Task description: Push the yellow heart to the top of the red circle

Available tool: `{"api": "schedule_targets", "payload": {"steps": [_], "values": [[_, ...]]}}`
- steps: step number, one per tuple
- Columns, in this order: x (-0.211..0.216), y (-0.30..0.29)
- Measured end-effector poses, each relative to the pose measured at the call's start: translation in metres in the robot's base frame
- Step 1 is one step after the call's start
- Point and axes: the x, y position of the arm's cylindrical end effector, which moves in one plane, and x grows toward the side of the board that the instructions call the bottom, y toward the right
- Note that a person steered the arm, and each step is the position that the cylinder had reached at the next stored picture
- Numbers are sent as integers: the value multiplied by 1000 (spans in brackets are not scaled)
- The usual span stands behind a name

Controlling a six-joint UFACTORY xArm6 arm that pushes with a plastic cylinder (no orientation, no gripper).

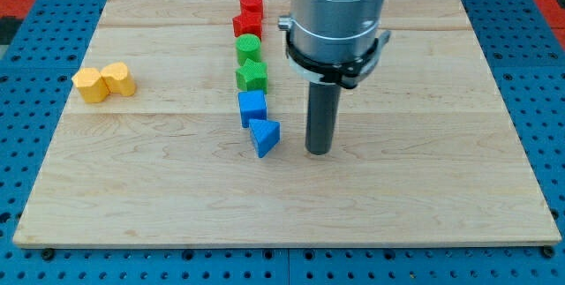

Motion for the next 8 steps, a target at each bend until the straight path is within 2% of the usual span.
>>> {"api": "schedule_targets", "payload": {"steps": [2, 3, 4, 5, 6, 7, 8], "values": [[0, -48], [0, -54], [37, -47], [66, -136], [56, -236], [6, -264], [-37, -264]]}}
